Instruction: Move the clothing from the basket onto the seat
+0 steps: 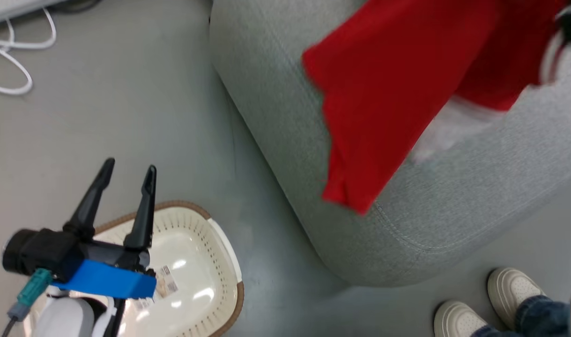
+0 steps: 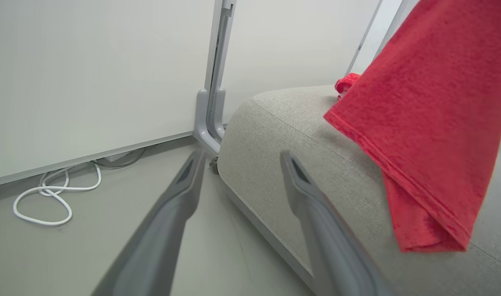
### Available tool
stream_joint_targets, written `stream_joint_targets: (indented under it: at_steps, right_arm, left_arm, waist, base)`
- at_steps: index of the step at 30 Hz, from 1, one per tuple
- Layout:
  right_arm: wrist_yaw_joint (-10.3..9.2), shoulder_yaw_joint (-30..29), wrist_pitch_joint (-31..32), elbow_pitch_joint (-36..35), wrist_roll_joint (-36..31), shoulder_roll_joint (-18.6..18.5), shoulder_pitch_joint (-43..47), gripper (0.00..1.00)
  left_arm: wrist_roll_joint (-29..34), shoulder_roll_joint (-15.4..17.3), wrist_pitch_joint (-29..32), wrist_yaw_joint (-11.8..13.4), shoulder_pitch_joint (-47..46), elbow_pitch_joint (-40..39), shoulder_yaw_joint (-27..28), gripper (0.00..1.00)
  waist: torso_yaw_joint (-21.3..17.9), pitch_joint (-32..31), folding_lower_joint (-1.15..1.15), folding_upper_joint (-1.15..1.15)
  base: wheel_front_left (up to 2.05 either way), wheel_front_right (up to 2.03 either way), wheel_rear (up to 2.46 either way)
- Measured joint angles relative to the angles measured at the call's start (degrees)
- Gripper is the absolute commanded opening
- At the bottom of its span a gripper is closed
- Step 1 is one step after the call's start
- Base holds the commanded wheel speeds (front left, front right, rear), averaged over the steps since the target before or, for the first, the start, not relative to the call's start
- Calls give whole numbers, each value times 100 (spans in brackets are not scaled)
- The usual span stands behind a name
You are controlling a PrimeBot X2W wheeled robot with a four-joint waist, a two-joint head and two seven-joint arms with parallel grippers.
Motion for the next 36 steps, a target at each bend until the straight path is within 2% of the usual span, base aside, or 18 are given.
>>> stream_joint_targets:
  at_steps: [3,5,10,13,18,25,26,27,28,31,36]
  right_arm:
    - [1,-394,178,154,202,-333,-776,0]
    - [-2,-613,263,281,650,-457,-1211,0]
    - [1,-1062,443,792,755,-1311,-1951,0]
    - [0,-1404,386,1115,603,-1533,-2216,0]
    - [0,-1579,180,1756,215,-1507,-1954,0]
    - [1,-1553,-215,2878,-172,-1002,-1218,0]
    - [1,-1555,-258,3027,-191,-935,-1154,13]
    - [1,-1567,-281,3183,-236,-894,-1096,64]
    - [0,-1571,-303,3312,-235,-862,-1039,100]
    - [0,-1511,-446,3575,-214,-753,-844,100]
    - [0,-1254,-680,3679,-281,-799,-387,100]
  left_arm:
    - [42,144,110,0,-180,-225,23,100]
    - [66,234,169,-1,-308,-361,11,100]
    - [159,437,347,-2,-615,-762,-67,100]
    - [200,548,430,-2,-754,-998,-79,100]
    - [237,591,489,-1,-834,-1257,-100,100]
    - [238,603,482,0,-856,-1238,-159,100]
    - [227,606,476,0,-856,-1215,-157,100]
    - [212,605,456,2,-856,-1187,-153,100]
    - [198,599,430,4,-856,-1151,-155,100]
    - [198,553,320,33,-855,-1017,-179,100]
    - [131,299,56,75,-833,-665,-270,100]
  waist:
    - [58,388,0,0]
    - [133,624,0,0]
    - [328,1200,0,0]
    - [469,1517,0,0]
    - [678,1940,0,0]
    - [899,2164,0,0]
    - [911,2144,0,0]
    - [927,2114,0,0]
    - [947,2073,0,0]
    - [1040,1875,0,0]
    - [1271,1343,-1,0]
  base:
    - [0,0,0]
    - [0,0,0]
    - [0,0,0]
    - [0,0,0]
    - [0,0,0]
    - [0,0,0]
    - [0,0,0]
    - [0,0,0]
    - [0,0,0]
    - [0,0,0]
    - [0,0,0]
